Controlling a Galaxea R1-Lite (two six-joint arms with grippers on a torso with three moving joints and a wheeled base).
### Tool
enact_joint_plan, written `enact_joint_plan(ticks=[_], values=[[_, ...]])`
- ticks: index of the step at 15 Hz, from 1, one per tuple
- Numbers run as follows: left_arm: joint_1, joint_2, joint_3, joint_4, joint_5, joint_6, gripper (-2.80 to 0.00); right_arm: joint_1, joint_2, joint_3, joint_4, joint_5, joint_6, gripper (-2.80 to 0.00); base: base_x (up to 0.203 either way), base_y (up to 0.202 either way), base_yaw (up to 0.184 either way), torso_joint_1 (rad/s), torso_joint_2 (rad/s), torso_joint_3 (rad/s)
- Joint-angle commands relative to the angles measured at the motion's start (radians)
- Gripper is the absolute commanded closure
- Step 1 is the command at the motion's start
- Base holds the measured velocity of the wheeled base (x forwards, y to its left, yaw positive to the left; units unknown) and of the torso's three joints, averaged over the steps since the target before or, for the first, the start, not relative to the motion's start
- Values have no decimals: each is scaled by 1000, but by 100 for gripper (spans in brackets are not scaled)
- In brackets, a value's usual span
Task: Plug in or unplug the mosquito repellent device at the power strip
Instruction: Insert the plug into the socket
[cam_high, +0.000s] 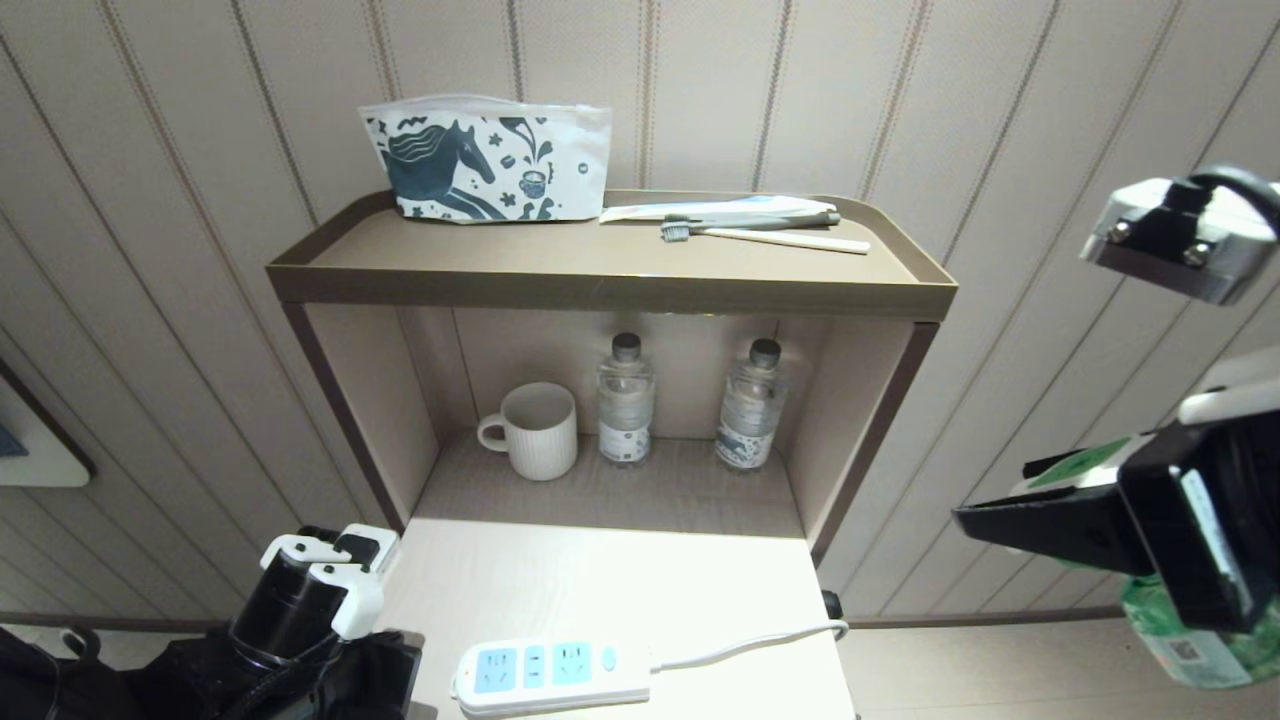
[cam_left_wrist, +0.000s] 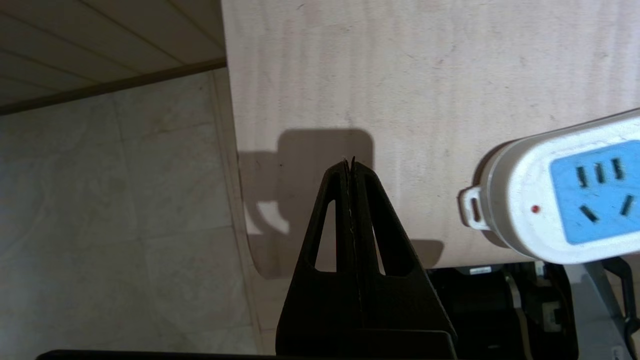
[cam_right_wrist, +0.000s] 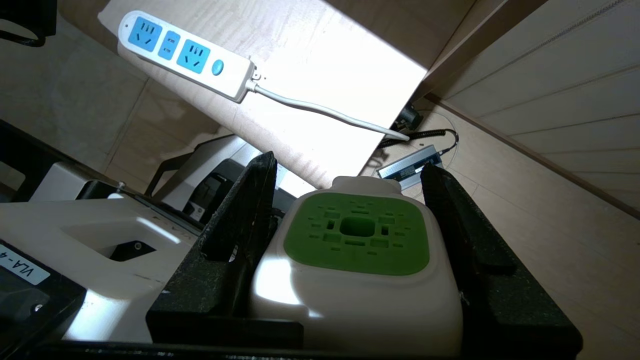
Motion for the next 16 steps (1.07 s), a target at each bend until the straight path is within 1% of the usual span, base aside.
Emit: enact_joint_plan(ticks=[1,2,4,7,10,16], values=[[-17,5,3,-4,-2,-4,0,0,6,16,-8,2,2,0,0,0,0,0,0,0],[-44,20,0,-6,-3,-13,0,-1,8,18,-13,2,2,0,0,0,0,0,0,0],[-100,55,-18,-7,-2,-51,0,-1,8,19,-13,2,2,0,0,0,0,0,0,0],[-150,97,-24,-8,-3,-67,0,-1,7,21,-13,2,2,0,0,0,0,0,0,0],[-162,137,-44,-10,-2,-91,0,-1,-2,28,-13,1,2,0,0,0,0,0,0,0],[-174,146,-64,-8,0,-103,0,-1,-6,42,-13,2,2,0,0,0,0,0,0,0]])
